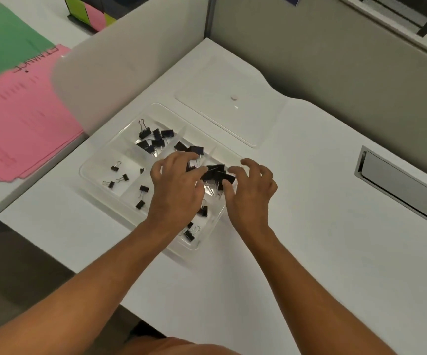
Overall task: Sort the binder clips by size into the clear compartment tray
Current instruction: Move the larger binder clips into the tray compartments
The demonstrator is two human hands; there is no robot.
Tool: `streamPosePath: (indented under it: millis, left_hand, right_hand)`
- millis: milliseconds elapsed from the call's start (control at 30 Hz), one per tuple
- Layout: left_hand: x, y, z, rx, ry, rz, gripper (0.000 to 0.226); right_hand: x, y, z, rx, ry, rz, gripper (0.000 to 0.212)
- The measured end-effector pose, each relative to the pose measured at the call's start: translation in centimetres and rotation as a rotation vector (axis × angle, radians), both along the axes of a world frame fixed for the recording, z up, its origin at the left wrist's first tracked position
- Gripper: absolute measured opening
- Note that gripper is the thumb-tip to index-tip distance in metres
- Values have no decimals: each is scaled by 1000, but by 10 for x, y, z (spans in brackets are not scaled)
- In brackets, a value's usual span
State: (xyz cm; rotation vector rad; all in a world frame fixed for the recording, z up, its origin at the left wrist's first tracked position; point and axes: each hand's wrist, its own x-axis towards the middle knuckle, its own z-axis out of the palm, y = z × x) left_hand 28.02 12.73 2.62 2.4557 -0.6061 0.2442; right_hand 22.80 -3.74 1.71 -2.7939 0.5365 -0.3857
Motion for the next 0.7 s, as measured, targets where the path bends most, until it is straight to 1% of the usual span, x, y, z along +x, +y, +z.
streamPosePath:
  millis: [133,233,300,400,567,700]
  left_hand:
    - [-16,-20,7,2,-71,-47,27]
    - [-32,-43,12,35,-130,-119,26]
    - [-48,-65,13,22,-161,-205,28]
    - [-77,-105,14,0,-182,-369,31]
    - [-135,-183,21,82,-131,-611,55]
    - [-191,-246,23,100,-141,-745,56]
  right_hand:
    - [-35,5,14,211,-146,-68,26]
    - [-71,0,18,292,-200,-107,32]
    - [-96,-15,19,284,-215,-147,33]
    - [-135,-50,22,219,-234,-198,36]
    - [-203,-120,27,104,-242,-310,44]
    - [-267,-175,27,102,-272,-437,48]
